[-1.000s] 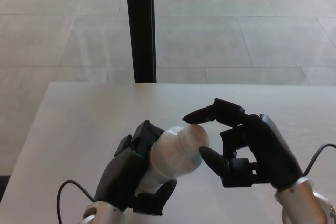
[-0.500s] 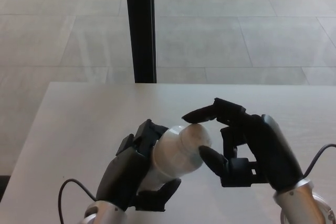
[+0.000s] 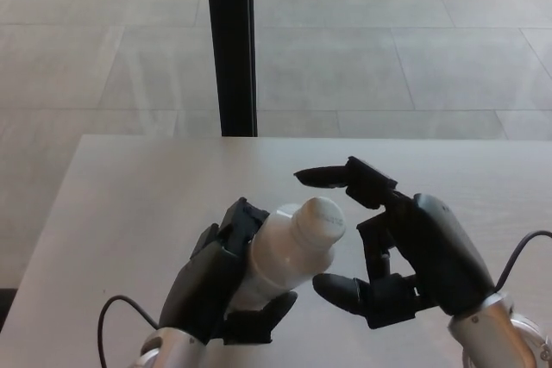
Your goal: The robot uses its left hand to to lift the bottle kept on the middle of the desk and tilts it towards its right hand. It then uses its right hand to rotate its cap to open it and places the bottle and cap back on the desk
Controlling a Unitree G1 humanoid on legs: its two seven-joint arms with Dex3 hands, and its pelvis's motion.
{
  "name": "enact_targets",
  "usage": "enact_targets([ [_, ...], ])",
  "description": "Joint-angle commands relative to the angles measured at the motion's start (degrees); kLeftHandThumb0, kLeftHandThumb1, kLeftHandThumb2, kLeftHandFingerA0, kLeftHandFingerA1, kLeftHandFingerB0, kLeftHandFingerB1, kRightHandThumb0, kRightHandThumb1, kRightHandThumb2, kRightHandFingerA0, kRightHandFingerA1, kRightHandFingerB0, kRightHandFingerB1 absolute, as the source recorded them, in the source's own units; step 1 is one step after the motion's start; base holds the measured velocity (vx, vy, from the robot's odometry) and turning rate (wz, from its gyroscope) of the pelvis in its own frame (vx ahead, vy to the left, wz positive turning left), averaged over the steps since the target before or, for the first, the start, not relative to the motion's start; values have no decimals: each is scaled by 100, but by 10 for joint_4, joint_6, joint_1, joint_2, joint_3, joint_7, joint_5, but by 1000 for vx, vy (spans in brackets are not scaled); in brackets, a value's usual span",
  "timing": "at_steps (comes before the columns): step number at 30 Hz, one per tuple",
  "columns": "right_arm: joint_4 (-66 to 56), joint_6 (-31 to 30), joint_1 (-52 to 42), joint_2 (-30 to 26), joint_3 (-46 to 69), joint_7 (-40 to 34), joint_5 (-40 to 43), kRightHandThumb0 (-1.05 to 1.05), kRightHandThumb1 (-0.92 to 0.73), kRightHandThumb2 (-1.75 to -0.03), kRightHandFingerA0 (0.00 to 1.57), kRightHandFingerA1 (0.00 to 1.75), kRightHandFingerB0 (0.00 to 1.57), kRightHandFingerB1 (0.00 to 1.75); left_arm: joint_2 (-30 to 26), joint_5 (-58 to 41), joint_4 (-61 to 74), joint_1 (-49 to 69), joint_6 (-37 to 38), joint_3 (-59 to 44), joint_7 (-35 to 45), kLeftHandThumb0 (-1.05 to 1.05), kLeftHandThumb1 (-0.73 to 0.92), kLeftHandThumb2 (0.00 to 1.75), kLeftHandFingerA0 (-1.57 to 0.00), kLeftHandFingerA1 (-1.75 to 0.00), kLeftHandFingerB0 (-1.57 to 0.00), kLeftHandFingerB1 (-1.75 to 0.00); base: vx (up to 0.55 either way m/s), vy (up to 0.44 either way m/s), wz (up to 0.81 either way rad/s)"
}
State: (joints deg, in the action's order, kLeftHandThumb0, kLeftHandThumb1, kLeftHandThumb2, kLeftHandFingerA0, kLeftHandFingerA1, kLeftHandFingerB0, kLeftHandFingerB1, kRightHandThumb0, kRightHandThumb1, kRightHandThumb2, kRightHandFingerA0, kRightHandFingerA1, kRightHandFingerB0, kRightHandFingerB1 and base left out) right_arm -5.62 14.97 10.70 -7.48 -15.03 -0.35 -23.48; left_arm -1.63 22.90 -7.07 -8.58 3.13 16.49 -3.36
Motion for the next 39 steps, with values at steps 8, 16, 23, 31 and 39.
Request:
enact_targets([
  [8,7,3,-3,8,11,-14,-2,-104,-66,-105,141,139,57,83,-14,15,9,-5,9,7,-11,-37,85,66,-84,-170,-83,-126,0,0,0],
  [16,12,16,-4,16,12,-17,3,-69,-46,-107,152,144,30,67,-3,11,16,4,-16,3,-10,-32,83,72,-86,-175,-83,-149,0,0,0],
  [23,10,18,-4,16,14,-13,5,-71,-46,-107,153,145,31,67,-2,15,14,4,-14,2,-14,-28,79,76,-85,-175,-83,-139,0,0,0],
  [31,17,23,-9,15,11,-13,3,-72,-48,-109,156,147,33,68,-7,24,5,0,4,7,-26,-28,79,72,-85,-173,-82,-143,0,0,0],
  [39,13,15,-7,10,11,-13,-9,-84,-70,-131,157,158,94,100,-8,16,-1,6,31,5,-32,-10,58,107,-88,-164,-77,-114,0,0,0],
])
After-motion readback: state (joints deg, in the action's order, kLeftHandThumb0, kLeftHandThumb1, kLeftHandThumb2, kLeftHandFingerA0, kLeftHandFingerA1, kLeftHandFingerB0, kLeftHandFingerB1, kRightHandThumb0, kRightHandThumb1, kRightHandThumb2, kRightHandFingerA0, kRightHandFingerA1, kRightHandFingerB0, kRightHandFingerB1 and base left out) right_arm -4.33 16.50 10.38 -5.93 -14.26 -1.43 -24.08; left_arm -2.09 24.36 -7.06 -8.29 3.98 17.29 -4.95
